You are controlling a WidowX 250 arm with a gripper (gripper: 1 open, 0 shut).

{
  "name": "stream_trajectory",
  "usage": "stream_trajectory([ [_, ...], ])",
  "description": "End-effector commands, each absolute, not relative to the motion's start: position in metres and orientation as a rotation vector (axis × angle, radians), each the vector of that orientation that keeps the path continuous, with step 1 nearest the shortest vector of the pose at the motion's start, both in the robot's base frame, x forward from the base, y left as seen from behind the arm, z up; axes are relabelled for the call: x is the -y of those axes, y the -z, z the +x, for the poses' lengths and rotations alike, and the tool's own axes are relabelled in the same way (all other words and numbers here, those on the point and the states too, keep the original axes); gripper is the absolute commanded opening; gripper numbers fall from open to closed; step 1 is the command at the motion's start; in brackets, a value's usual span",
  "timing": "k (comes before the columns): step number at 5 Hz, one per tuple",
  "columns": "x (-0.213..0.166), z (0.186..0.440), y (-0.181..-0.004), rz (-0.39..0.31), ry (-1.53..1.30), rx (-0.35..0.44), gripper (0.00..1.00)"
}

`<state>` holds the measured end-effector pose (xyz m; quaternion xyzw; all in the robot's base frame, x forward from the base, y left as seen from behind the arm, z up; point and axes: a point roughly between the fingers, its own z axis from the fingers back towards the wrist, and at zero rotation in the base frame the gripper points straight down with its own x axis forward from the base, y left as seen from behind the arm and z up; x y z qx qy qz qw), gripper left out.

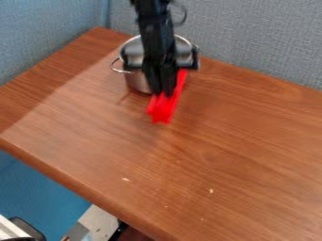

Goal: Put the red object in the metal pot

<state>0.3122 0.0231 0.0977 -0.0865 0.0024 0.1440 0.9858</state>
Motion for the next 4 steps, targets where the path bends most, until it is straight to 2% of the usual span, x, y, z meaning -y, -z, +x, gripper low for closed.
stream_trajectory([
  [1,-0.039,0.344,-0.15,-0.232,-0.362,0.103,0.0],
  [2,-0.054,0.356,-0.152,-0.227,-0.399,0.107,0.0],
  [4,-0.057,0.362,-0.139,-0.2,-0.412,0.093,0.0],
])
